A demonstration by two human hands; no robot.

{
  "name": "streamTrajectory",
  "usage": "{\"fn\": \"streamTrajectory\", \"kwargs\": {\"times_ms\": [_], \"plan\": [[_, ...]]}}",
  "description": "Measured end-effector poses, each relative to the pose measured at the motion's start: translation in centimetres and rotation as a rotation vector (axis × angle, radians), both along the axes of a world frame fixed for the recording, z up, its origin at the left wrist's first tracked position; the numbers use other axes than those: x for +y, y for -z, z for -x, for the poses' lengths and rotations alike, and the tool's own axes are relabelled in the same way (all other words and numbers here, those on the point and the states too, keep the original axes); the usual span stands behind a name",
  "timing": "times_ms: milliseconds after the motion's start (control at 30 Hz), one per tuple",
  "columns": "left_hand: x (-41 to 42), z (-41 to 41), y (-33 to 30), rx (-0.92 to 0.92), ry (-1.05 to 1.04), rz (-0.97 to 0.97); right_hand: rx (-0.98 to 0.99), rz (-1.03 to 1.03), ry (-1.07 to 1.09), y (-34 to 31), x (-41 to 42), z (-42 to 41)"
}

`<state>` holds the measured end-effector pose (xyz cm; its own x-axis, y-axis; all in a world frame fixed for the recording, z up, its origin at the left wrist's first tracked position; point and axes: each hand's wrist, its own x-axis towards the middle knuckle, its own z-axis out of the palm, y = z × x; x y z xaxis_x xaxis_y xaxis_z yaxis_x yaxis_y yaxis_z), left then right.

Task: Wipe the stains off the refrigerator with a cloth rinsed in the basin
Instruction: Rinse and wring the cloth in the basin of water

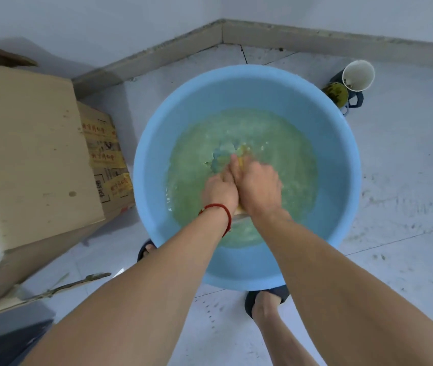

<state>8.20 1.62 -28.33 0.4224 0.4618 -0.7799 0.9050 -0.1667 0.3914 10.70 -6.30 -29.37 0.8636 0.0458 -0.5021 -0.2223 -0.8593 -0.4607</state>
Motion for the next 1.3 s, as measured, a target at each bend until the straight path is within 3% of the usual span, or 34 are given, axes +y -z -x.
{"fn": "streamTrajectory", "kwargs": {"times_ms": [67, 100, 167, 233, 300, 367, 467, 567, 733, 867, 1000, 1167, 1300], "plan": [[0.7, 0.8, 0.3, -0.037, 0.036, -0.156, -0.182, 0.185, -0.25, 1.0, -1.0, -0.5], [1.2, 1.1, 0.1, -0.026, 0.015, -0.205, -0.234, 0.268, -0.268, 1.3, -1.6, -0.7], [1.9, 1.0, 0.6, 0.011, -0.152, -0.102, -0.212, 0.372, -0.181, 2.1, -2.3, -0.4], [1.5, 0.3, 0.6, 0.082, -0.296, 0.113, -0.076, 0.256, -0.048, 2.6, -1.7, 0.8], [0.7, 0.1, 1.5, 0.137, -0.324, 0.251, 0.06, -0.069, 0.212, 2.2, -0.2, 1.6], [0.1, -0.1, 2.1, 0.156, -0.287, 0.285, 0.225, -0.352, 0.56, 1.4, 1.0, 2.0], [0.2, -0.8, -0.2, 0.113, -0.173, 0.197, 0.247, -0.437, 0.75, -0.2, 1.8, 2.4], [0.6, -1.2, -2.5, 0.043, -0.006, 0.072, 0.177, -0.398, 0.647, -2.1, 1.5, 2.0], [-0.4, -1.4, -7.3, 0.024, 0.252, -0.055, 0.097, -0.11, 0.274, -4.6, -0.9, 1.1], [0.9, -1.3, -11.2, -0.112, 0.444, -0.053, 0.123, 0.017, -0.122, -5.5, -5.6, 1.0], [1.9, -1.9, -16.4, -0.233, 0.605, 0.138, -0.004, -0.152, -0.139, -10.0, -9.3, 2.3], [1.8, -3.5, -20.9, -0.212, 0.567, 0.271, 0.005, -0.495, -0.133, -14.0, -7.2, 4.4], [3.6, -3.3, -23.4, -0.114, 0.308, 0.64, -0.039, -0.573, 0.075, -16.0, -5.4, 2.3]]}}
